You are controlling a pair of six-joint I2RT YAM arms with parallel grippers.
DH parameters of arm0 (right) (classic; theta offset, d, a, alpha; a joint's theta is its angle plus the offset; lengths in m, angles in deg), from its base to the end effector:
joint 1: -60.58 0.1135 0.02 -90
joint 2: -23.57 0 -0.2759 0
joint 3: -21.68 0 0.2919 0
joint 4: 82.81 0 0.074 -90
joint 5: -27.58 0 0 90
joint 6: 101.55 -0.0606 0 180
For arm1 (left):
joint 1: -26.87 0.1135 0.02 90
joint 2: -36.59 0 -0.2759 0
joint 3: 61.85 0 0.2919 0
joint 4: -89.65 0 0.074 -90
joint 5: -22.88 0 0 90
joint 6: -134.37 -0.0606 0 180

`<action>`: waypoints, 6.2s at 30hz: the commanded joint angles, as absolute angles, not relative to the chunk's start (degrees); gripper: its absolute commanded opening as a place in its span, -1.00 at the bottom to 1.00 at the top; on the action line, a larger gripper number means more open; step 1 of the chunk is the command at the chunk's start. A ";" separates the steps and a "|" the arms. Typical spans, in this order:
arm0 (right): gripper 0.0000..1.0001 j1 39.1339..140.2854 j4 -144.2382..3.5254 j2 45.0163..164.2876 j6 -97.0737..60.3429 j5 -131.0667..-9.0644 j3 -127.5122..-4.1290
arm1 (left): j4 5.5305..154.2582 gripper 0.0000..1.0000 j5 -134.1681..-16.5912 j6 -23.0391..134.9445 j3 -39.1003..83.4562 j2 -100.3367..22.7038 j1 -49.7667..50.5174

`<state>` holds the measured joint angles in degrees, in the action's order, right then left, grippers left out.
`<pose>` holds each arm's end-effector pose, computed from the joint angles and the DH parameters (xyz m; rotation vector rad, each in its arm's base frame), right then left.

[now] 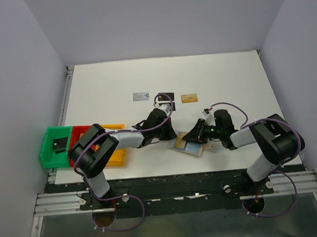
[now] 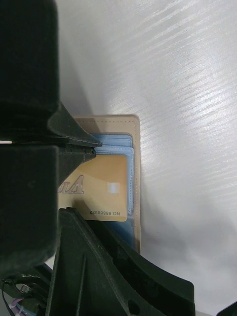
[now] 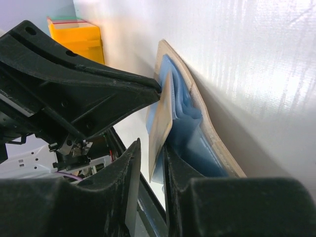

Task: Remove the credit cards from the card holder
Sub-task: Remove the credit card from the card holder.

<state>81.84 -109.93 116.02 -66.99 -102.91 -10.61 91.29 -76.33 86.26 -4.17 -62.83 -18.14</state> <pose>0.2445 0.1374 0.0705 0.2415 2.3878 1.4728 0.2656 -0.2794 0.1052 0.1587 2.4506 -0.9287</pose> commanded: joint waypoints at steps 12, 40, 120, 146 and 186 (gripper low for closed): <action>-0.46 81.41 -98.64 108.04 -62.27 -99.60 -12.51 | 84.56 -1.00 -74.06 85.95 -5.52 -63.34 -18.83; -0.32 80.80 -99.52 111.02 -63.50 -102.24 -13.04 | 86.14 -1.00 -73.97 86.56 -6.84 -62.90 -18.92; -0.30 84.14 -88.45 112.52 -58.57 -104.44 -20.16 | 85.88 -1.00 -71.69 87.00 -8.77 -61.50 -20.94; -0.48 80.80 -82.29 106.89 -55.67 -103.82 -19.98 | 84.91 -1.00 -71.51 87.88 -8.77 -62.64 -20.06; -1.00 75.96 -43.02 81.42 -33.89 -86.50 -30.08 | 81.75 0.24 -71.95 81.91 1.07 -52.54 -21.90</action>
<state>76.22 -51.58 85.55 -40.41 -88.73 -25.87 83.92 -71.70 83.90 -3.34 -57.76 -21.64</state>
